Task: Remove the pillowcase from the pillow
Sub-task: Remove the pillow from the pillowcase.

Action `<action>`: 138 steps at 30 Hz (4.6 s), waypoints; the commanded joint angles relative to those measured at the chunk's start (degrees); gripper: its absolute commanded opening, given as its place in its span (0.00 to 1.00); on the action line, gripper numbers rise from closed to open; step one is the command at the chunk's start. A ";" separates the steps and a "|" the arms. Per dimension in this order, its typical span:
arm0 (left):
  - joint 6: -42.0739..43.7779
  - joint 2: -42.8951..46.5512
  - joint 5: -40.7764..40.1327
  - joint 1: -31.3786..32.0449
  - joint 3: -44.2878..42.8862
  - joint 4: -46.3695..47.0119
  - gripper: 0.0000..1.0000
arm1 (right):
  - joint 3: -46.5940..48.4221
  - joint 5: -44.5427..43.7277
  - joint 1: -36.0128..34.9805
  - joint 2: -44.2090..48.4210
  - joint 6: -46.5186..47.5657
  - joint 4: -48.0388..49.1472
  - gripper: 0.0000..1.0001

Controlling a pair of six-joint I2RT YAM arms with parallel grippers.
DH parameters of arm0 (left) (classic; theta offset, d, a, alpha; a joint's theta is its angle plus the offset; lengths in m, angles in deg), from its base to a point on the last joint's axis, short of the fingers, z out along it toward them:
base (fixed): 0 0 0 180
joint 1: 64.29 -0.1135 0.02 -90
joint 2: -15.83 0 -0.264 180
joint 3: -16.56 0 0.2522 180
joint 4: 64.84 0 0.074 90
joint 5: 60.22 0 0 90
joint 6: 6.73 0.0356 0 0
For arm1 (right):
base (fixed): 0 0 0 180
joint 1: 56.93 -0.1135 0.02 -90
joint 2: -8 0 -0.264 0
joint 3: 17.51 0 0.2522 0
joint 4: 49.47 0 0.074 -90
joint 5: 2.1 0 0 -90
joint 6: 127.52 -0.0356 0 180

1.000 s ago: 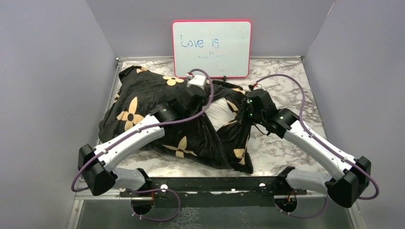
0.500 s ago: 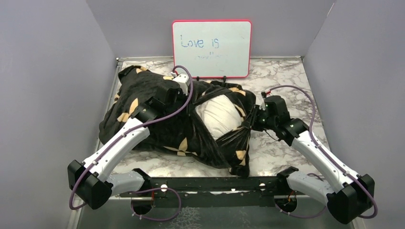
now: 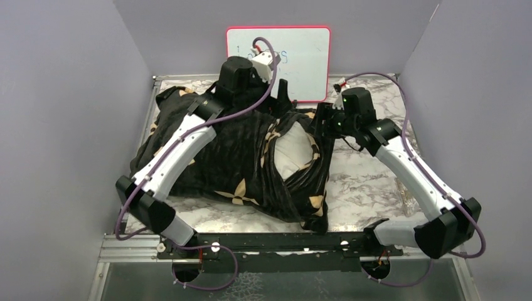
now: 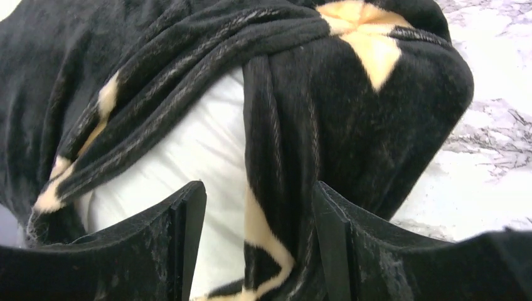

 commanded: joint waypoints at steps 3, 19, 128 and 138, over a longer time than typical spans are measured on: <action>8.17 -14.78 3.32 2.41 -15.82 -16.19 0.90 | 5.02 0.59 0.48 -8.32 2.72 -1.86 0.67; 4.72 -19.97 -29.20 1.46 -9.99 -20.40 0.00 | 2.52 -2.05 20.19 -15.54 1.42 -1.53 0.08; -15.69 13.41 -16.49 2.11 28.49 -5.36 0.41 | -7.79 21.12 -8.33 -0.98 -7.93 -4.99 0.68; -18.24 21.35 -14.27 2.15 25.23 -13.90 0.85 | -13.20 12.53 -8.45 -1.34 -14.28 -1.17 0.25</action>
